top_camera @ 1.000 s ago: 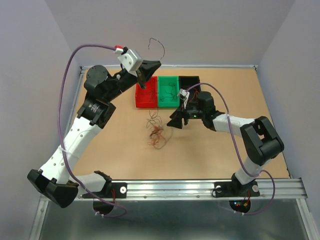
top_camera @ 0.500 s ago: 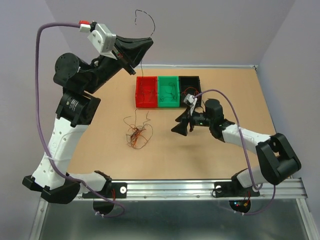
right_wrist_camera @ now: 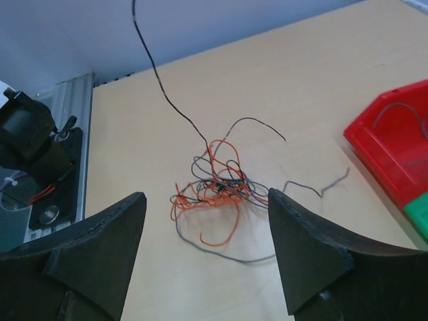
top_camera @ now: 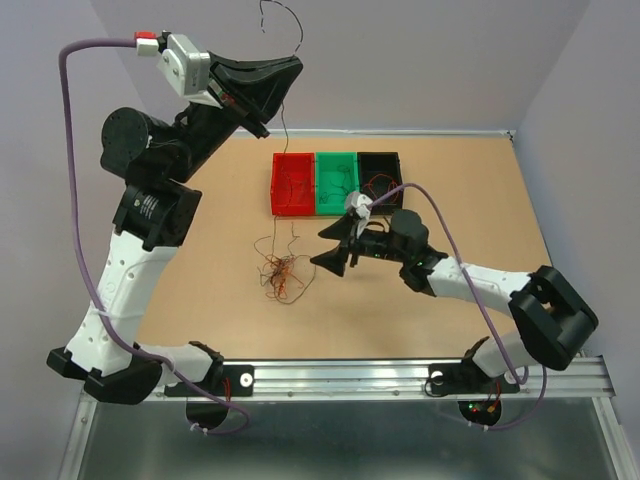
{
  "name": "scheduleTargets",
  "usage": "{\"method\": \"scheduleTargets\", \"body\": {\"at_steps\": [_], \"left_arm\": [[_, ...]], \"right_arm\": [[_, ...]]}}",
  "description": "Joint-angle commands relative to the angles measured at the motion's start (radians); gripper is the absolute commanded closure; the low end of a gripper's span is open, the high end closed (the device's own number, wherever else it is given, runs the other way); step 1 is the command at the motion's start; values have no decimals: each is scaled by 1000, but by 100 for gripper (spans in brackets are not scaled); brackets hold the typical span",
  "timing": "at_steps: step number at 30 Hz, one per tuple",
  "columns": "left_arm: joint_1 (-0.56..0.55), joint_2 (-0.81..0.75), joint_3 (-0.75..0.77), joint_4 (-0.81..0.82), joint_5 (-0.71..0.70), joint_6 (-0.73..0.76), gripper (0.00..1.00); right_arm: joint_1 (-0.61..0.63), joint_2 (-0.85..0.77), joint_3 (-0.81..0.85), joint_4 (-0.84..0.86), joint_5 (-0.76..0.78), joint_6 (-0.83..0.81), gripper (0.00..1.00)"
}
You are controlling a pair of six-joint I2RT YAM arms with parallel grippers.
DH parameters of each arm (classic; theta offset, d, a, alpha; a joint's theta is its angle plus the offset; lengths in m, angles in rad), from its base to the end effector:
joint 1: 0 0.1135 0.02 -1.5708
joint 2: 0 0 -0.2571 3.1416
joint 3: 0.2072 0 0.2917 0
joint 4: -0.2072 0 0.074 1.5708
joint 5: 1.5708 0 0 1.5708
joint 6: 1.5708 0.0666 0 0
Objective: Untangle the cables
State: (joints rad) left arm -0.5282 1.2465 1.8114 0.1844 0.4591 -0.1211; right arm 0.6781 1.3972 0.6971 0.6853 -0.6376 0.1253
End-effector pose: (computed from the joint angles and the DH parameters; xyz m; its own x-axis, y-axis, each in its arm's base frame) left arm 0.1967 -0.1489 0.6518 0.4956 -0.4145 -0.7633 0.7977 0.5648 0.2112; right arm 0.2555 0.2567 0.2268 -0.1324 0.0223 -0.9910 -0.9586 0.2516 0.1337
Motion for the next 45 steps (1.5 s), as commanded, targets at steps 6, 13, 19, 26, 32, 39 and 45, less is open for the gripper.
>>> {"method": "scheduleTargets", "body": {"at_steps": [6, 13, 19, 26, 32, 39, 45], "left_arm": [[-4, 16, 42, 50, -43, -11, 100], [-4, 16, 42, 26, -71, 8, 100], [-3, 19, 57, -17, -183, 57, 100], [136, 128, 146, -135, -254, 77, 100], [249, 127, -55, -56, -160, 93, 100], [266, 8, -431, 165, -105, 90, 100], [267, 62, -488, 155, -60, 101, 100]], "right_arm": [[207, 236, 189, 213, 286, -107, 21], [258, 442, 370, 230, 331, -167, 20], [276, 517, 455, 230, 332, -168, 88], [317, 323, 323, 220, 253, -131, 99], [426, 106, 323, 23, 300, -190, 99], [426, -15, 550, -340, 510, -179, 99], [373, -82, 556, -438, 633, -129, 99]]}}
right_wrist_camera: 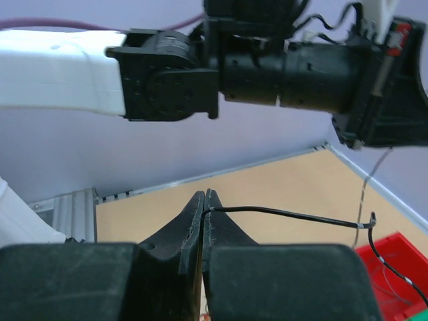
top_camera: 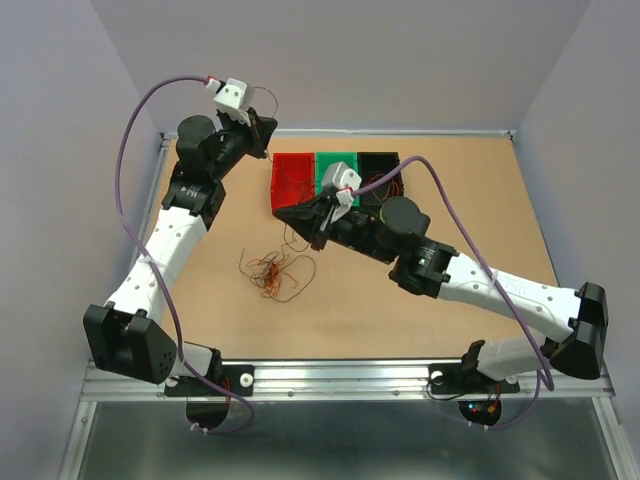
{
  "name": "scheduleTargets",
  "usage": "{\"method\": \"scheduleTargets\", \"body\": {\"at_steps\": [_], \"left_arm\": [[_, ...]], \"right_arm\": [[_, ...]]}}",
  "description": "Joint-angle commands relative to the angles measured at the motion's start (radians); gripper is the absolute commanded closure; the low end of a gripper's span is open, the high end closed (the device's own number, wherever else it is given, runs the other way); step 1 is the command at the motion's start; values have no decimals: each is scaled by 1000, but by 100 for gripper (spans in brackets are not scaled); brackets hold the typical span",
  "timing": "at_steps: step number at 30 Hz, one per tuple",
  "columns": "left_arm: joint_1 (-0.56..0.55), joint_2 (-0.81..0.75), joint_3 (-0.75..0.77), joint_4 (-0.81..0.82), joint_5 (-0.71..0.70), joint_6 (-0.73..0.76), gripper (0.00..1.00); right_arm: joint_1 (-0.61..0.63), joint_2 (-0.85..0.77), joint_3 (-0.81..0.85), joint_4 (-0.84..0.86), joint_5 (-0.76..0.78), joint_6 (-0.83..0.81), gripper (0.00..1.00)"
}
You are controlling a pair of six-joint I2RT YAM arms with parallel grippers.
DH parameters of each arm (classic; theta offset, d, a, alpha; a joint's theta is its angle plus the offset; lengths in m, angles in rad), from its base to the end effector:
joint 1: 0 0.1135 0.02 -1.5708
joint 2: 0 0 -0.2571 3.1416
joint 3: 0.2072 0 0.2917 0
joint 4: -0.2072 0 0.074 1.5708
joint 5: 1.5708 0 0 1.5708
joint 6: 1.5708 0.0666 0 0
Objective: Untangle the cables
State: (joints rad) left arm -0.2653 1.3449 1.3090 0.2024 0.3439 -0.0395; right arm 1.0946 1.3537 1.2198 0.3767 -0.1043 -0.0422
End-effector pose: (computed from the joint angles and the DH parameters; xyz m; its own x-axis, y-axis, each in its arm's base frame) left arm 0.3653 -0.1225 0.4364 0.1374 -0.0759 -0.9876 0.5736 0.8190 0.0169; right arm 0.1734 0.3513 0.4196 0.1494 0.1980 -0.9687 -0.9248 0.3748 -0.0660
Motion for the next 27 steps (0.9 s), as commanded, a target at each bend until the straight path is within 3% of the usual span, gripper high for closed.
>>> {"method": "scheduleTargets", "body": {"at_steps": [1, 6, 11, 21, 27], "left_arm": [[3, -24, 15, 135, 66, 23, 100], [3, 92, 41, 132, 122, 15, 100], [-15, 253, 133, 117, 116, 32, 100], [-107, 491, 305, 92, 29, 110, 100], [-158, 540, 288, 98, -23, 147, 100]], "right_arm": [[-64, -45, 27, -131, 85, 74, 99], [-294, -19, 18, -131, -66, 203, 99], [-464, 146, 96, -131, -256, 306, 100], [-584, 419, 247, -134, -298, 349, 99], [-628, 533, 300, -131, -287, 349, 99]]}}
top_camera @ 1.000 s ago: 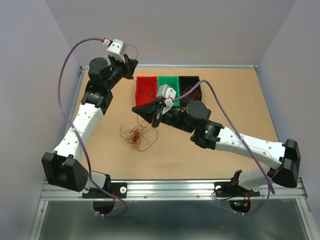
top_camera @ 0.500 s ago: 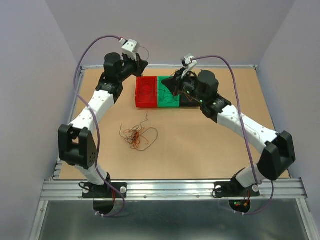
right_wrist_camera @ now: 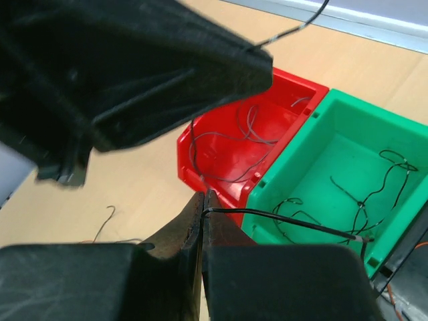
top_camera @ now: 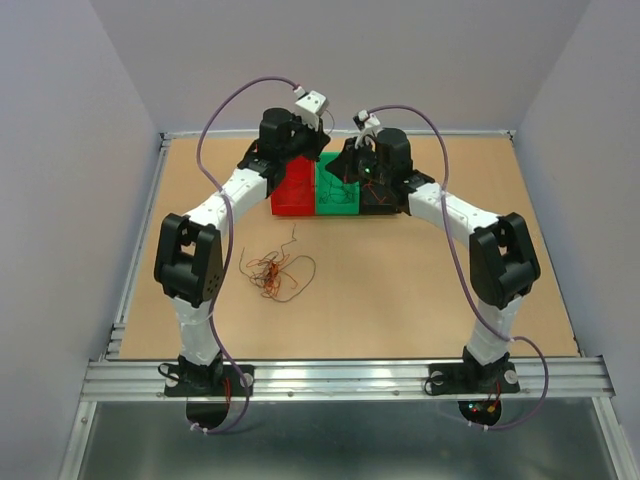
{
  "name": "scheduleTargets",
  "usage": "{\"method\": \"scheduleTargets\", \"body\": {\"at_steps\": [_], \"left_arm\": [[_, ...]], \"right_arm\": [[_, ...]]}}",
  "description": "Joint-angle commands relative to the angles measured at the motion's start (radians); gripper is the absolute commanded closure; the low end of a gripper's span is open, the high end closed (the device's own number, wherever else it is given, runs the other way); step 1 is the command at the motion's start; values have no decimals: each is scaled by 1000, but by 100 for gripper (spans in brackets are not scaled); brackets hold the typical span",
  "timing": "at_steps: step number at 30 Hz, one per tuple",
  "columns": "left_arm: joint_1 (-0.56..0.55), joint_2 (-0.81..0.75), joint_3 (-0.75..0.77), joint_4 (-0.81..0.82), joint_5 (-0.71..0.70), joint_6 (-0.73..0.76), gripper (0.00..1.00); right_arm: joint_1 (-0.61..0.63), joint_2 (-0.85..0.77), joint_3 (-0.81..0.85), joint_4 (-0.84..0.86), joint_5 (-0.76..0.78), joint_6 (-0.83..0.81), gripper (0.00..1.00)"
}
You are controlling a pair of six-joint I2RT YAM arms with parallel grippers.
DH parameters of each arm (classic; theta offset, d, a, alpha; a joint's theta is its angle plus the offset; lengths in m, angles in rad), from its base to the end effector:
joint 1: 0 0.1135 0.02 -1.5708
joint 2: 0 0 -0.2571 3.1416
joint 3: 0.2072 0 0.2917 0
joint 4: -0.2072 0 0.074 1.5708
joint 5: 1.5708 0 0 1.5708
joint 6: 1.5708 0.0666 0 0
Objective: Untangle the cables
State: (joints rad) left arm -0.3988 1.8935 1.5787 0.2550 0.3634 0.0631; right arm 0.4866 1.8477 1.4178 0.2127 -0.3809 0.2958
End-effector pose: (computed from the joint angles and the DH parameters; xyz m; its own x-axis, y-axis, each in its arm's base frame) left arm 0.4770 -0.2267 0.3179 -0.0115 0.0688 -0.9976 0.6920 0.7207 0.0417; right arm 0.4369 0.2592 0.2671 -0.4023 0.0933 -0.9107 -0.6667 0.6519 0.3613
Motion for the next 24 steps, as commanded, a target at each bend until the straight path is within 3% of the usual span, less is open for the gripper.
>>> {"method": "scheduleTargets", "body": {"at_steps": [1, 7, 12, 21, 24], "left_arm": [[-29, -7, -8, 65, -53, 50, 100], [-34, 22, -43, 105, -196, 23, 100], [-23, 33, -46, 106, -199, 18, 100], [-3, 59, -57, 107, -170, -8, 100], [-3, 61, -74, 107, -155, -28, 100]], "right_arm": [[-26, 71, 113, 33, -3, 9, 99], [-29, 200, 203, 31, -22, -18, 99], [-29, 246, 228, 40, -95, -84, 100], [-29, 199, 15, 298, -245, -152, 99], [-29, 199, -26, 394, -228, -124, 99]]}}
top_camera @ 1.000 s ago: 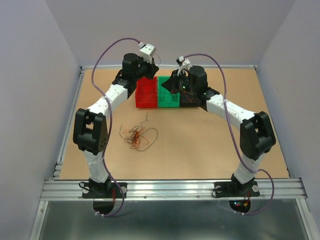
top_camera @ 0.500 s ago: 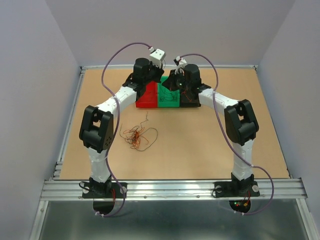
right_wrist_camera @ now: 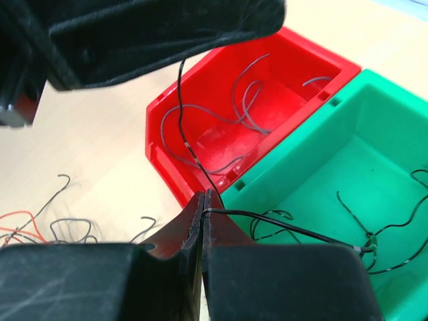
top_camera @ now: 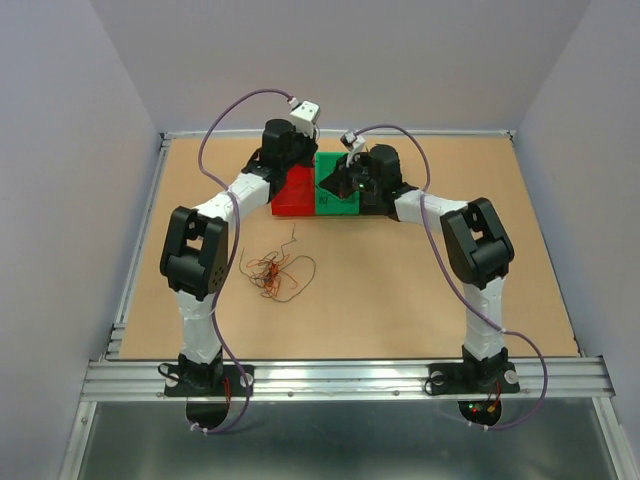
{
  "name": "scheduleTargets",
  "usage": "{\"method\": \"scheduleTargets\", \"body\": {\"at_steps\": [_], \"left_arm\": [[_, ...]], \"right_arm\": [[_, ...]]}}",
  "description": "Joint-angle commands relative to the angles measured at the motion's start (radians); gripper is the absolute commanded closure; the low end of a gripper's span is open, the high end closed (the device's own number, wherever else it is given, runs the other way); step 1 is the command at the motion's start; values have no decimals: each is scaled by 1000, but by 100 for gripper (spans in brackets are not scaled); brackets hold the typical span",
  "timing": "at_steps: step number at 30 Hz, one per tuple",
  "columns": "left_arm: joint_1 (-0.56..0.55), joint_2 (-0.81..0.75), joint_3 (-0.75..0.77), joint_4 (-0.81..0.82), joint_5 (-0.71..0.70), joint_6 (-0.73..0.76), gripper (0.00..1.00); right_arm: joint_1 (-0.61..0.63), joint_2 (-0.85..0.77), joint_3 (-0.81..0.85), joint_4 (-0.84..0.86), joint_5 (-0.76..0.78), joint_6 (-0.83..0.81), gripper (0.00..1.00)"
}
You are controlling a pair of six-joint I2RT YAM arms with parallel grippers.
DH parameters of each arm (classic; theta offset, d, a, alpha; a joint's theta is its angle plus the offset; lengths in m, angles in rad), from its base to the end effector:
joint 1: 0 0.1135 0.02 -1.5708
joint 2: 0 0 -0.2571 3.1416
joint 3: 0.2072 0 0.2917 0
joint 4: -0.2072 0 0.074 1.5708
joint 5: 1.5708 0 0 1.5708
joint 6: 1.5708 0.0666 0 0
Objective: Untangle the cables
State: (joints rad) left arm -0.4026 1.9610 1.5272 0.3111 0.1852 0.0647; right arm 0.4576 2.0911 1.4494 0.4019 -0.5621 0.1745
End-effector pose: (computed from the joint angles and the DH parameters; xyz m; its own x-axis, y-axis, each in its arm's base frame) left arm 0.4924 -0.2230 0.2687 -0.0766 0.1017 -0.9919 0.5594 0.8279 0.0417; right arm 0.4679 0.2700 0.1828 -0.3554 -0.0113 -0.9347 -0.7885 0.5405 0.2933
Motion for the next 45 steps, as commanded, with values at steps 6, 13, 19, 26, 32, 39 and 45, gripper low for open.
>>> {"method": "scheduleTargets", "body": {"at_steps": [6, 13, 19, 26, 32, 39, 45], "left_arm": [[2, -8, -44, 43, 28, -54, 100], [2, -11, -58, 31, 14, -62, 100], [2, -16, -59, 25, 28, -97, 100], [2, -17, -58, 16, 40, -109, 100], [2, -25, -61, 8, 51, -120, 100], [2, -33, -62, 0, 50, -124, 100], [8, -63, -84, 9, 59, -137, 100]], "right_arm": [[6, -11, -52, 320, -75, 37, 99], [16, 15, -12, 342, -44, 43, 88], [19, 52, 34, 341, -45, 60, 85], [36, 75, 55, 338, -32, 59, 79], [44, 99, 85, 336, -51, 62, 71], [52, 110, 94, 325, -19, 60, 80], [52, 119, 97, 327, -22, 63, 80]]}}
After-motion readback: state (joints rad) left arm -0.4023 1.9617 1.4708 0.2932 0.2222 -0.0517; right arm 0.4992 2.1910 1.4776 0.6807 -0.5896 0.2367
